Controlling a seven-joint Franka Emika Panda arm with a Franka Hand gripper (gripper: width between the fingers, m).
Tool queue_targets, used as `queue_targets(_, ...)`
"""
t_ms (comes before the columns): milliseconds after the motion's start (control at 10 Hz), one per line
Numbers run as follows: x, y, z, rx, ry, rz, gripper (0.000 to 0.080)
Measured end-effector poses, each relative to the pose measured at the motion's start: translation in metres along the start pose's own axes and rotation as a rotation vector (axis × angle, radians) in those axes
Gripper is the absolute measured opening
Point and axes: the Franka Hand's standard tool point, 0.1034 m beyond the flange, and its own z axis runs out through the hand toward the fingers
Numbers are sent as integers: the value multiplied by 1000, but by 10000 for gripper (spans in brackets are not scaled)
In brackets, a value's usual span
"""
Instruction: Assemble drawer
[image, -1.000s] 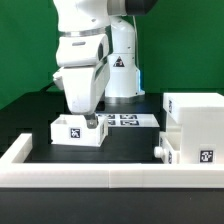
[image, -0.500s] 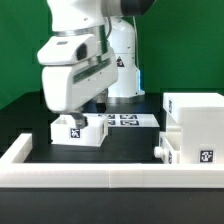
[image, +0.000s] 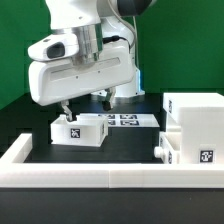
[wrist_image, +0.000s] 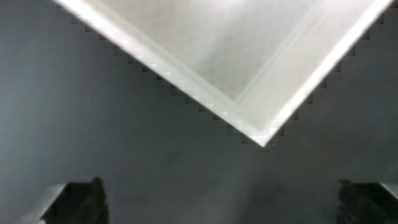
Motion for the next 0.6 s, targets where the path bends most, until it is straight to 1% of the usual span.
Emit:
queue_targets(400, 2, -3, 1, 14, 8, 247, 648)
queue_targets(500, 3, -5, 1, 11, 12, 320, 648)
queue_targets(600, 3, -10, 2, 0, 22, 439, 648)
